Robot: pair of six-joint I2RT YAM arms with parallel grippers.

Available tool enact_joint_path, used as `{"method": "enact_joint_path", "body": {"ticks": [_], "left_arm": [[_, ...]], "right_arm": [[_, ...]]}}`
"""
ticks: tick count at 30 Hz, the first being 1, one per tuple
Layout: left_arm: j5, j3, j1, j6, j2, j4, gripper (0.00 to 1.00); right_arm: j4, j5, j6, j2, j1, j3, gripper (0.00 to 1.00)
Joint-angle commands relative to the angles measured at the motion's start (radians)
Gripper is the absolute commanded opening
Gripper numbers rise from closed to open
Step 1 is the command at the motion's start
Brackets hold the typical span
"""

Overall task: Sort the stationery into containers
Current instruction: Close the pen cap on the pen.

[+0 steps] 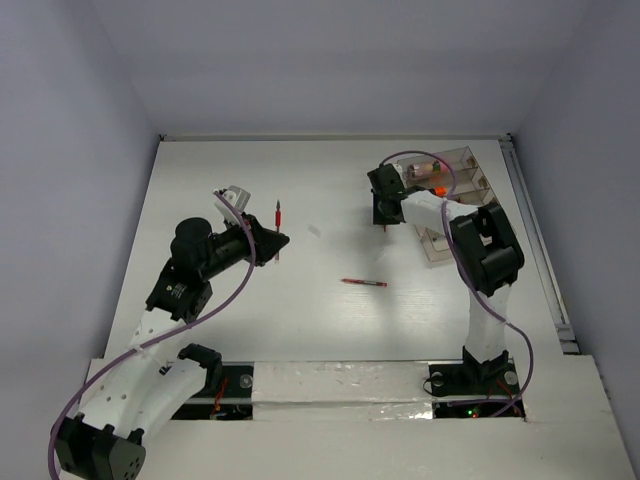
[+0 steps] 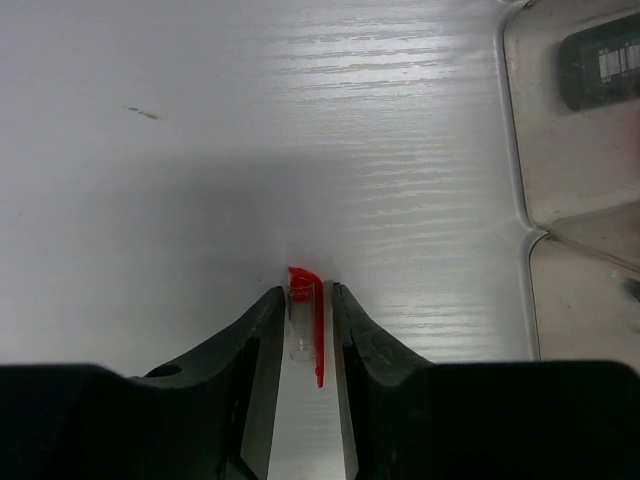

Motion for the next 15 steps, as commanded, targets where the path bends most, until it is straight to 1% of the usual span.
{"method": "enact_joint_path", "body": {"ticks": [1,5,6,8,9,10,11,12,13,15], "left_arm": [[0.021,0.016,0.002,0.014,0.002,0.029,0.0],[0.021,0.015,0.002,0.014,0.005,0.029,0.0],[0.022,0.015,0.002,0.014,0.005,0.029,0.0],[0.022,0.015,0.002,0.014,0.008,0.029,0.0],[0.022,0.015,0.002,0.014,0.01,0.029,0.0],[0.024,0.015,0.002,0.014,0.013,0.029,0.0],[0.03,0.015,0.002,0.014,0.016,0.027,0.0],[0.033,0.015,0.002,0.014,0.022,0.029,0.0],[0.037,0.015,0.002,0.013,0.026,0.03,0.0],[0.045,0.016,0.002,0.013,0.037,0.032,0.0]], "right_arm": [[0.007,-0.027,0.007,0.009,-0.009,0.011,0.3],[0.006,-0.032,0.001,0.018,-0.009,0.014,0.2],[0.001,-0.033,0.0,0.021,-0.009,0.017,0.13],[0.012,-0.03,0.003,0.019,-0.009,0.013,0.06],[0.032,-0.027,0.013,-0.01,-0.009,0.0,0.0],[0.059,-0.027,0.014,-0.039,-0.009,-0.021,0.0],[0.151,-0.032,0.015,-0.077,-0.009,-0.087,0.0],[0.202,-0.059,0.018,-0.121,-0.009,-0.124,0.0],[0.287,-0.073,0.018,-0.211,-0.009,-0.154,0.0],[0.358,-0.122,0.021,-0.293,-0.009,-0.214,0.0]]}}
